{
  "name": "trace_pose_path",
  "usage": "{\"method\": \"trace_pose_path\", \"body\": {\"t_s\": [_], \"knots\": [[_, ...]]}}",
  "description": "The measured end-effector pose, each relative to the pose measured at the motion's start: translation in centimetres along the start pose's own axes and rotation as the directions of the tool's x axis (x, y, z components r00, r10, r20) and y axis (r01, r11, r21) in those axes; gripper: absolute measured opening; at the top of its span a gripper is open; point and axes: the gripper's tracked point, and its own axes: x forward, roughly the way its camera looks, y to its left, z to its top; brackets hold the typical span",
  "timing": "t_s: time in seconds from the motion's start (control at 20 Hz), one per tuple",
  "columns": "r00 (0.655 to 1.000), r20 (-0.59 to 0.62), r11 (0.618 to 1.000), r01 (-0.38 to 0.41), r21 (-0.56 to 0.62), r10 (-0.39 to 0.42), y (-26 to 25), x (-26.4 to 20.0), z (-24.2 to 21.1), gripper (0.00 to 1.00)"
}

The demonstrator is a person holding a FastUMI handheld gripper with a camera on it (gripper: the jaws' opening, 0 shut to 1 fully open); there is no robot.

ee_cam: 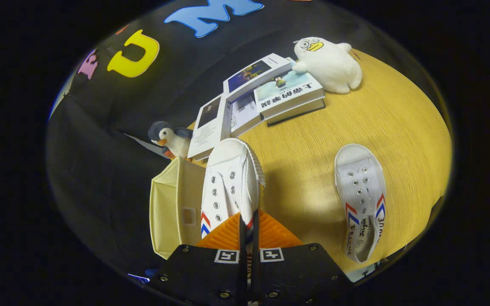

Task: Open the storage box then place both shoes into the box .Put the left shoe in first, then the right shoe, with the right side of both shoes facing outward in a uniform manner.

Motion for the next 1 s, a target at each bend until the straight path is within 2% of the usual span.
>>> {"method": "trace_pose_path", "body": {"t_s": [0.4,0.8,1.0], "knots": [[0.998,0.031,0.996,-0.056,-0.064,0.058,7.2,-1.2,1.6,0.04],[0.997,-0.001,0.988,-0.082,-0.127,0.083,13.1,1.6,-0.4,0.04],[0.998,-0.003,0.985,-0.07,-0.16,0.07,14.9,3.6,-1.9,0.04]]}}
